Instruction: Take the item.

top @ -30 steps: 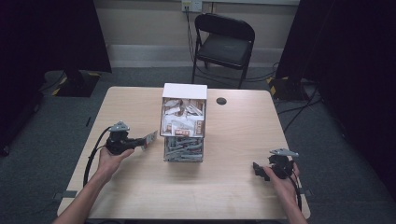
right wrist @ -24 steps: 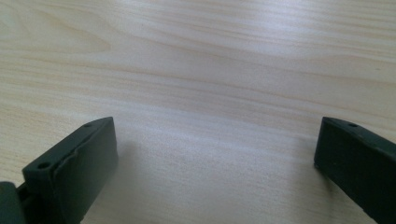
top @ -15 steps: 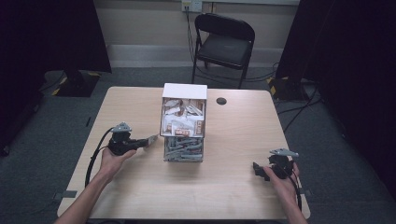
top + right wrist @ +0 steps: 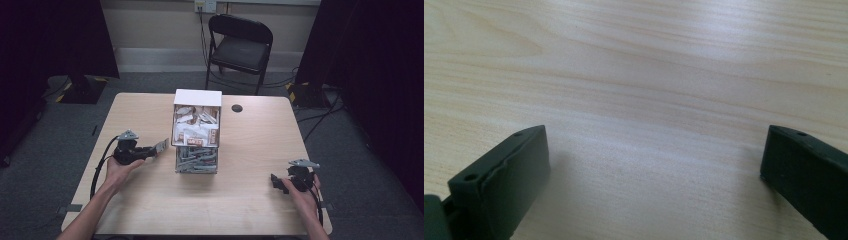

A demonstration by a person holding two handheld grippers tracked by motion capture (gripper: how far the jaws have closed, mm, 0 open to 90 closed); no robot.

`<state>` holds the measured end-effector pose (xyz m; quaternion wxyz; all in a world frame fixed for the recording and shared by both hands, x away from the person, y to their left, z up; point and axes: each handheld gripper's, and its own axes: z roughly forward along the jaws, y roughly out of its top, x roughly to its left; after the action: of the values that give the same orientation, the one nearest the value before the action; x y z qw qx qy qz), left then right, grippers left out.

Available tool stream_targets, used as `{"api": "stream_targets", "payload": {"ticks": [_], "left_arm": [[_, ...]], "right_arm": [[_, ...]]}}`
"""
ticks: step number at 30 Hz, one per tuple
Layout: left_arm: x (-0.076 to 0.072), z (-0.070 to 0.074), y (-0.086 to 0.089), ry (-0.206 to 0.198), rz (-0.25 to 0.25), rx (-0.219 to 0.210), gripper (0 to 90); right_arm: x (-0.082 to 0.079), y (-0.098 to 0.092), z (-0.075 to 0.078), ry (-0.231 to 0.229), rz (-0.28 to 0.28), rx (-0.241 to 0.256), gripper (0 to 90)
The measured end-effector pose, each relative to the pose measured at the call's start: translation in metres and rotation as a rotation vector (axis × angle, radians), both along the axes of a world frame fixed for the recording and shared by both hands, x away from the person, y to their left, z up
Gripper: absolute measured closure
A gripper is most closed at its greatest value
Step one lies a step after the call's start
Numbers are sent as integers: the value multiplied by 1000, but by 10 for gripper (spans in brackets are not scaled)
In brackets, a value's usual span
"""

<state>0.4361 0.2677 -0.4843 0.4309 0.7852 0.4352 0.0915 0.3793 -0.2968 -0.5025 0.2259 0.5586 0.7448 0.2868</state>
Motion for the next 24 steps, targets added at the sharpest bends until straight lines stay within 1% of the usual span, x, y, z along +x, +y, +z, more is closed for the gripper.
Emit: {"api": "stream_targets", "payload": {"ticks": [4, 5, 6, 7, 9, 10, 12, 13, 15, 17, 18, 20, 21, 24], "left_arm": [[1, -1, 2, -2, 8, 14, 682], [1, -1, 2, -2, 8, 14, 654], [1, -1, 2, -5, 16, 15, 654], [1, -1, 2, -6, 17, 12, 633], [3, -3, 3, 1, 25, 23, 589], [3, -4, 3, 6, 26, 24, 550], [3, -5, 3, 4, 20, 27, 552], [3, -5, 3, 3, 18, 31, 531], [4, -7, 2, 13, 10, 16, 488], [4, -7, 1, 16, 2, 23, 474], [5, -8, 0, 19, -3, 28, 431], [5, -8, -1, 25, 1, 33, 384], [5, -9, -1, 24, 5, 37, 384], [6, -9, 2, 27, 22, 33, 317]], "right_arm": [[0, 0, 0, 0, 0, 0, 0], [0, 0, 0, 0, 0, 0, 0], [0, 0, 0, 0, 0, 0, 0], [0, 0, 0, 0, 0, 0, 0], [0, 0, 0, 1, 2, 1, 0], [0, 0, 0, 1, 2, 1, 0], [0, 0, 0, 1, 1, 0, 0], [0, 0, 0, 1, 1, 0, 0], [0, 0, 0, 1, 1, 1, 0], [0, 0, 0, 1, 2, 0, 0], [0, 0, 0, 1, 2, 0, 0], [0, 0, 0, 0, 4, 1, 0], [0, 0, 0, 0, 4, 1, 0], [0, 0, 0, 0, 4, 1, 0]]}}
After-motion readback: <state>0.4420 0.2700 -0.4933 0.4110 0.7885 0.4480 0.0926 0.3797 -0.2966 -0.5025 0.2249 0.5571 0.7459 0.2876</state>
